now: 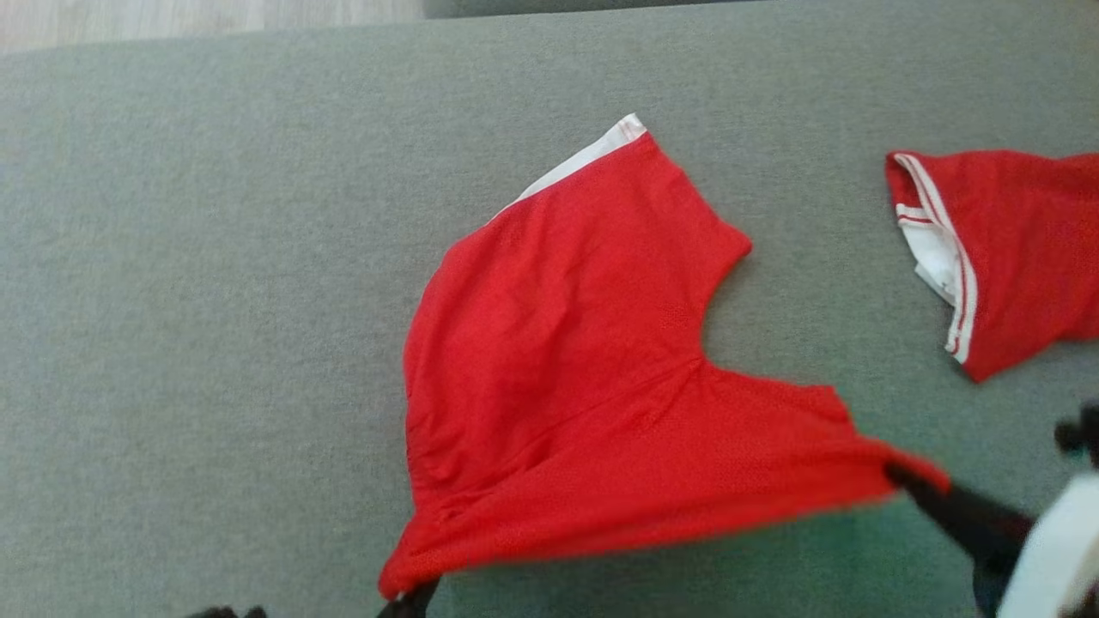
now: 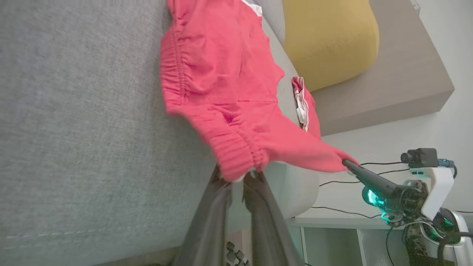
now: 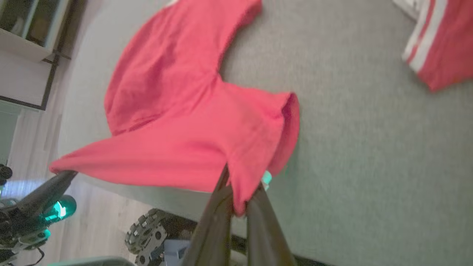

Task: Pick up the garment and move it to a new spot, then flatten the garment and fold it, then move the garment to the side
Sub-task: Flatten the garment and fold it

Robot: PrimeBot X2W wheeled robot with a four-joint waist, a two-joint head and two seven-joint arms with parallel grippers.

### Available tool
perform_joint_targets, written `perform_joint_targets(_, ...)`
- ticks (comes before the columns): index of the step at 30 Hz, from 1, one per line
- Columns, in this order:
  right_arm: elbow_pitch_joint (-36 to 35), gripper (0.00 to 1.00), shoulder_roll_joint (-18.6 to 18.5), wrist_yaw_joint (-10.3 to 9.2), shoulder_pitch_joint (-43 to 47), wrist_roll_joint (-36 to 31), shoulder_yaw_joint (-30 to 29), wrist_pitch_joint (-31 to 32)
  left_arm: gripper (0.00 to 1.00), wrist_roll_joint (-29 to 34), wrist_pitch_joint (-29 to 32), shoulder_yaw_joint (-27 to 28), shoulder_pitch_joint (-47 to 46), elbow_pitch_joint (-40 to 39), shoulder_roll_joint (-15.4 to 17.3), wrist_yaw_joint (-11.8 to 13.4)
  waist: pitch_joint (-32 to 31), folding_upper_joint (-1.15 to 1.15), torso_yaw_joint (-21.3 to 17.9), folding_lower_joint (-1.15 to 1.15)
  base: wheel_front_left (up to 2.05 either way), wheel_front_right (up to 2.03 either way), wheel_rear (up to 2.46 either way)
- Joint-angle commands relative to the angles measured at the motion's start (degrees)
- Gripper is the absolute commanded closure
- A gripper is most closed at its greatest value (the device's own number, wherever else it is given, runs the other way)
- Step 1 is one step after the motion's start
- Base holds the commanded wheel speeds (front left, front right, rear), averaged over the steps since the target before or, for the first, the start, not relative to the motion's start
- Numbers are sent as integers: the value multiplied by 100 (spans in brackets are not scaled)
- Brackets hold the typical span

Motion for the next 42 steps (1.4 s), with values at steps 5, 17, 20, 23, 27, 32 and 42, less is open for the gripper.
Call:
perform_joint_targets(5, 443, 100, 66, 39, -1983, -168, 203, 374, 100, -335, -27, 457, -899, -133, -488, 54, 325, 0, 357, 0, 0, 0, 0)
perform_joint_targets(17, 2722, 100, 268, 39, -4841, -847, 434, 1034, 100, -1327, 599, 722, -2399, 366, -1344, 10, 960, 0, 1345, 0, 0, 0, 0)
perform_joint_targets(20, 3271, 100, 253, 39, -5251, -1015, 406, 894, 100, -1489, 694, 771, -2731, 602, -1551, 47, 1049, 0, 1578, 0, 0, 0, 0)
perform_joint_targets(23, 3713, 100, 223, 39, -5556, -1176, 429, 718, 100, -1628, 772, 787, -3003, 876, -1760, 110, 1125, 0, 1735, 0, 0, 0, 0)
perform_joint_targets(27, 4168, 100, 235, 39, -5891, -1278, 409, 383, 100, -1730, 838, 793, -3242, 1198, -1944, 146, 1191, 0, 1828, 0, 0, 0, 0)
perform_joint_targets(32, 4585, 100, 195, 39, -6123, -1406, 453, 57, 100, -1810, 942, 748, -3371, 1484, -2059, 150, 1224, 0, 1849, 0, 0, 0, 0)
perform_joint_targets(42, 4978, 0, 225, 39, -6336, -1583, 437, -671, 0, -1629, 774, 787, -3537, 1938, -2160, 328, 1285, 0, 1699, 0, 0, 0, 0)
